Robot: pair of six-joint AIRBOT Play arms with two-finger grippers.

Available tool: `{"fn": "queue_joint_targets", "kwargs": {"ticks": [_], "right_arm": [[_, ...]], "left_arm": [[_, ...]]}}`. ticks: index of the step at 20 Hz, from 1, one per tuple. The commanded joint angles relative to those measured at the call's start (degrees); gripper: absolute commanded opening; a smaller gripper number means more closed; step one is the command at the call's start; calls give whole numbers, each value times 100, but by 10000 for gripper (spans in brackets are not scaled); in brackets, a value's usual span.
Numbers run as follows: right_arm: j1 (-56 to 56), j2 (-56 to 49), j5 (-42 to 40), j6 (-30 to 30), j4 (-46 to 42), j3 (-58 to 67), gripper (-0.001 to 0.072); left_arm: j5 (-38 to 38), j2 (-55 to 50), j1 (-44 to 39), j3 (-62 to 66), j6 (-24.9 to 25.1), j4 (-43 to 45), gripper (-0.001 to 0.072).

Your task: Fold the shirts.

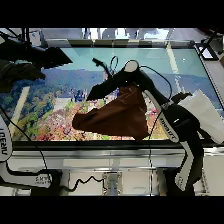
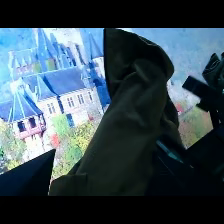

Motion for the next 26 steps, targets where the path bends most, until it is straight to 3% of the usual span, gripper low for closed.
{"fn": "queue_joint_targets", "kwargs": {"ticks": [1, 2, 3, 5, 11, 15, 22, 26], "right_arm": [[-748, 483, 380, 466, -1283, 164, 157], [-977, 664, 474, 647, -2037, 164, 216], [-1224, 804, 656, 857, -2876, 164, 342], [-1676, 861, 1366, 977, -3753, 144, 346], [-2774, 863, 1908, 1252, -4096, -935, 346], [-3097, 863, 1840, 1021, -3145, -2153, 346], [-3136, 876, 1366, 313, -2896, -4350, 346], [-3130, 876, 994, -175, -2013, -5060, 344]], "left_arm": [[-107, -164, -2, -42, 127, -417, 681], [-284, -232, -2, -42, 85, -317, 681], [-472, -326, -4, -55, -55, -129, 681], [-654, -476, -63, -293, -267, 365, 682], [-879, -662, -481, -1884, -205, 1071, 682], [-785, -671, -514, -2404, -157, 1390, 682], [-874, -671, -514, -2411, -256, 1467, 682], [-863, -688, -514, -2444, -164, 1462, 679]]}}
